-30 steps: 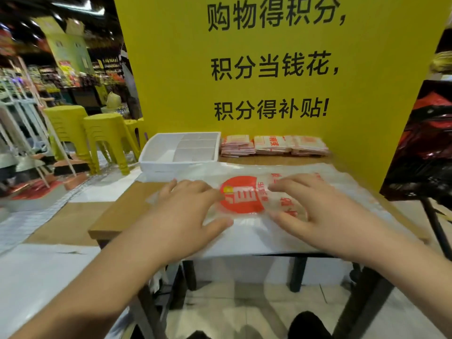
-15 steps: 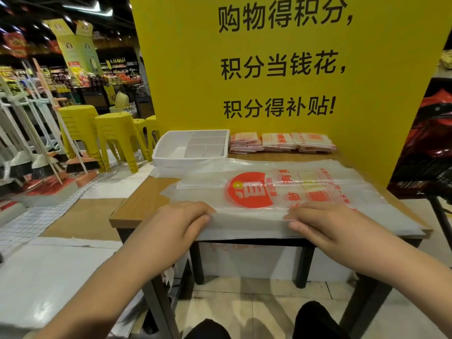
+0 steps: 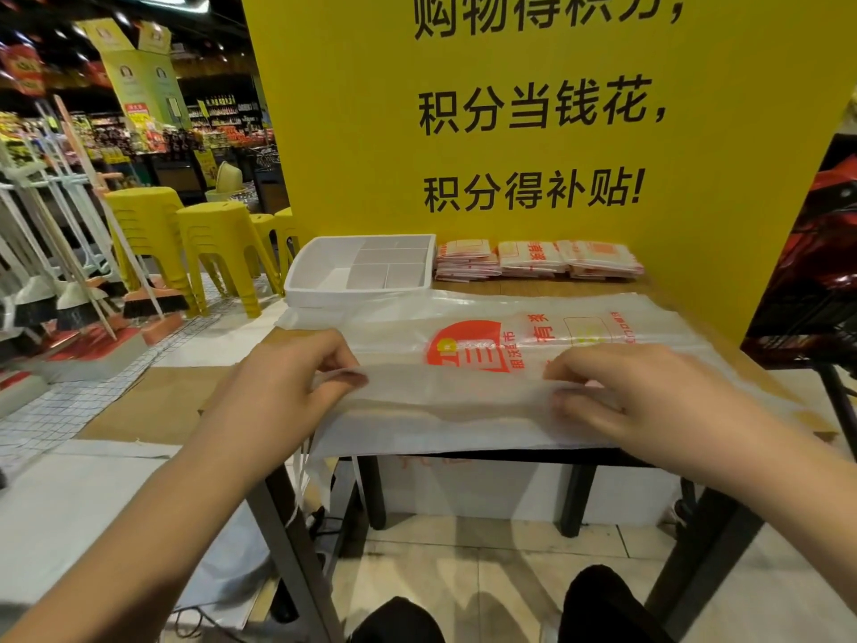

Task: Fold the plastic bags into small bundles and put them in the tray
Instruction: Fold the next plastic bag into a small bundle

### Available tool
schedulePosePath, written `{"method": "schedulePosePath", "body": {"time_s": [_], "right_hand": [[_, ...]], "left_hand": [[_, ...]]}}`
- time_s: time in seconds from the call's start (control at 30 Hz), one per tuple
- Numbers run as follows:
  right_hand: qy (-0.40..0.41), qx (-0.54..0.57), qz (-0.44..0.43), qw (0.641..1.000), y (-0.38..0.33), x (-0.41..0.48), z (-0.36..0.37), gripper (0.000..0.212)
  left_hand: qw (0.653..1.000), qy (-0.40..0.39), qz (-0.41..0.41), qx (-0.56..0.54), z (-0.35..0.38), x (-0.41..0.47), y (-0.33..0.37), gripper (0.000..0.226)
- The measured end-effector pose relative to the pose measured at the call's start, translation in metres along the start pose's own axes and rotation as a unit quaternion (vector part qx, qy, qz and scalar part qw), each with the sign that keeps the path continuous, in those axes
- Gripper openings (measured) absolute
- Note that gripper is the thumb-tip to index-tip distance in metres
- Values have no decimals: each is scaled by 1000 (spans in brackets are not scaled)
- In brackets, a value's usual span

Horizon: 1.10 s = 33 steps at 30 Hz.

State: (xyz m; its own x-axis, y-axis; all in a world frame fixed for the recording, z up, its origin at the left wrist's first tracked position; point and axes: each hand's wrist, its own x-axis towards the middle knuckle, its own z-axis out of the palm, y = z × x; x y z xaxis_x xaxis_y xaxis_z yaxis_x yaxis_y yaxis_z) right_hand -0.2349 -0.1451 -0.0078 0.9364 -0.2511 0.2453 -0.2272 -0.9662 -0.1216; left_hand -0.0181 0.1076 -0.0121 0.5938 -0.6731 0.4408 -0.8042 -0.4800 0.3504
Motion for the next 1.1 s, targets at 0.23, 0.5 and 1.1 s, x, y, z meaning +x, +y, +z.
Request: {"method": "schedulePosePath", "body": {"time_s": [0.23,0.5,1.1], "right_hand": [[-8,5,-39,999,-18,10,12,53],[-9,138,12,990,-12,9,11,38],[-42,11,83,996,18,23,-9,52]], "left_hand": [[995,-80,-37,-48,-6,-3,2,34],[979,-156,-62,-112,-17,-3,-6,26],[984,-138,-55,-99,-24,20,-31,8]]}}
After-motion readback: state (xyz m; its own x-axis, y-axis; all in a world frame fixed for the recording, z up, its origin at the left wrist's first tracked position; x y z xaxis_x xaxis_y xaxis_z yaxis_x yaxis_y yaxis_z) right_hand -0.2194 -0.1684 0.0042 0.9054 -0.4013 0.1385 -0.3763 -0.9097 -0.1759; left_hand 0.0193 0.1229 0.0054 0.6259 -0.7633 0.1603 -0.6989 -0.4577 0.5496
